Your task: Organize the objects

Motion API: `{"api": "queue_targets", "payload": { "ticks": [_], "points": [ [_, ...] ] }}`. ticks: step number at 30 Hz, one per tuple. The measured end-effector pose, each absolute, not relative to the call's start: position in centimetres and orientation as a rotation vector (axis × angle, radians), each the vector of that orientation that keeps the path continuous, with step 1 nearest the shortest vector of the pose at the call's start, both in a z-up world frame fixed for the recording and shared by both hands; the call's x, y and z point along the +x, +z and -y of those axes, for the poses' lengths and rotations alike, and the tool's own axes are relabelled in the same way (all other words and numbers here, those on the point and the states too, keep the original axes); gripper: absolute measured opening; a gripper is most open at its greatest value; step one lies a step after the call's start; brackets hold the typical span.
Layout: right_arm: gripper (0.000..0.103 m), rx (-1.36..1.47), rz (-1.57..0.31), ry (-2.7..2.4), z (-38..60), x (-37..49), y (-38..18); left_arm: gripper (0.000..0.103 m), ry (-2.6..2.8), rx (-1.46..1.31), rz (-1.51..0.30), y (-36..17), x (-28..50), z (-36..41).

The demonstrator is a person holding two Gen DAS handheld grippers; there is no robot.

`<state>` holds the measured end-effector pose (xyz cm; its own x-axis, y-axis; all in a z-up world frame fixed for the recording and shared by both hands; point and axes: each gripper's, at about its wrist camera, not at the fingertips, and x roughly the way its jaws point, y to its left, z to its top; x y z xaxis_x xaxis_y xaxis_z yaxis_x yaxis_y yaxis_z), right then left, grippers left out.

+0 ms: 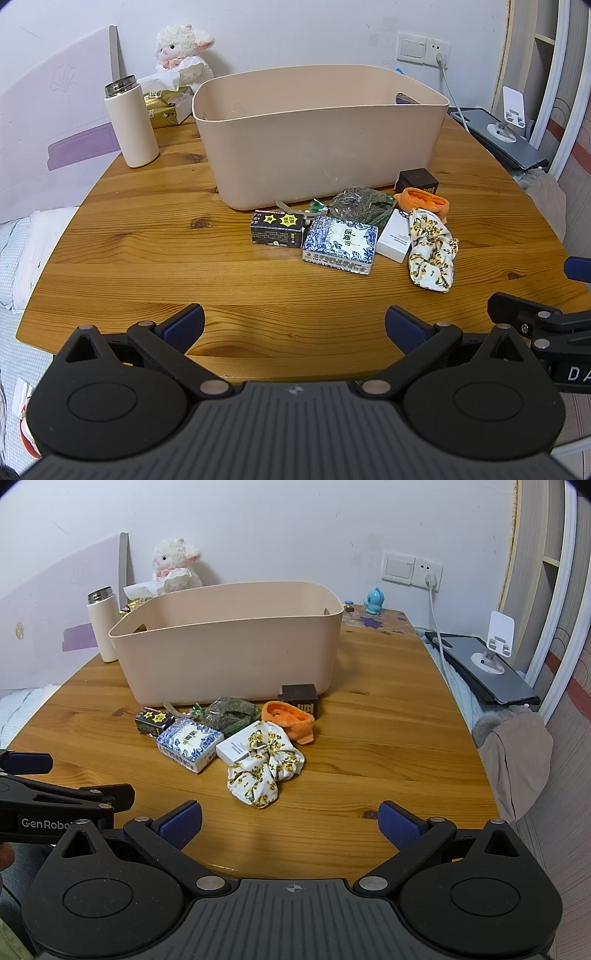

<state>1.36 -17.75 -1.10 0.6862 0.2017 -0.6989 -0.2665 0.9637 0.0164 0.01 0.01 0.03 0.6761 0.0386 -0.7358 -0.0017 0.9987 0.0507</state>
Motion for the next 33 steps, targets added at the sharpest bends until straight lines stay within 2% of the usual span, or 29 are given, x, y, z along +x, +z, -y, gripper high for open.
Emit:
{"api": "queue_targets", "payload": {
  "ticks": [33],
  "points": [
    [0.103, -0.097, -0.783, 0.262, 17.8, 1.5, -1.6, 0.103, 0.025, 0.036, -0.831, -1.3, 0.9, -0.4]
  ]
}}
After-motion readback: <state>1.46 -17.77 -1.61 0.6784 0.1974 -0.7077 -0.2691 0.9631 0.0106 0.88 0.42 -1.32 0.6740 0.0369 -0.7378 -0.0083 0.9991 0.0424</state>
